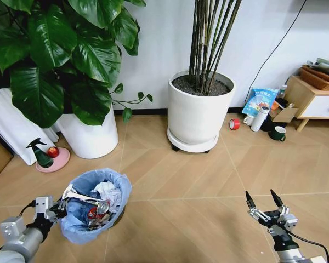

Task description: Pick up the trash bin and place the garbage on the floor into it.

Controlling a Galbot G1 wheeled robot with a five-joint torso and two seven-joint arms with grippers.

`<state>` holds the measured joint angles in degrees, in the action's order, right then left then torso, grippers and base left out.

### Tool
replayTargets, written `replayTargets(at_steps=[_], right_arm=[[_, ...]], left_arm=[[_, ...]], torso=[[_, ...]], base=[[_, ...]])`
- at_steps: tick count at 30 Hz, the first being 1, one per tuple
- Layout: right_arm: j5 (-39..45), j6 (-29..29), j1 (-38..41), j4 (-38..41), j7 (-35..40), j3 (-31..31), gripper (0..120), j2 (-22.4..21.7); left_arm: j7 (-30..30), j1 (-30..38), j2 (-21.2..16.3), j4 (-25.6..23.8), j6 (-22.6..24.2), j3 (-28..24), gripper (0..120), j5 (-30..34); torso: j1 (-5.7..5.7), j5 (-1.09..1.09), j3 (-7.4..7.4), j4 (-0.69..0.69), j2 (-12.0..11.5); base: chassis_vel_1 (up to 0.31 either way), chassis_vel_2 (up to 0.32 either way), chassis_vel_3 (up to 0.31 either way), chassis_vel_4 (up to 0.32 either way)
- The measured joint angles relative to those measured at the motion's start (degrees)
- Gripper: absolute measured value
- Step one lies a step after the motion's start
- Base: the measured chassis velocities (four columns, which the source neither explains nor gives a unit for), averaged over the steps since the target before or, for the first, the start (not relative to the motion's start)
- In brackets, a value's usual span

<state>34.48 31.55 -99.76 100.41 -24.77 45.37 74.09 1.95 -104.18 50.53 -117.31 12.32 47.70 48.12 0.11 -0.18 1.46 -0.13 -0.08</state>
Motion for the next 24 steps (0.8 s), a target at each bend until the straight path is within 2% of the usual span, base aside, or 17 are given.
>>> replayTargets(at_steps=[24], right_arm=[[0.4, 0.2, 1.2, -1.7, 0.1, 0.2, 100, -1.1]], left_arm=[[2.3, 5.5, -1.8, 1.6, 1.0, -4.2, 0, 1.5]], torso=[[0.00, 0.00, 0.00, 0.01, 0.0]], base=[[0.127, -0.122, -0.126, 0.122]])
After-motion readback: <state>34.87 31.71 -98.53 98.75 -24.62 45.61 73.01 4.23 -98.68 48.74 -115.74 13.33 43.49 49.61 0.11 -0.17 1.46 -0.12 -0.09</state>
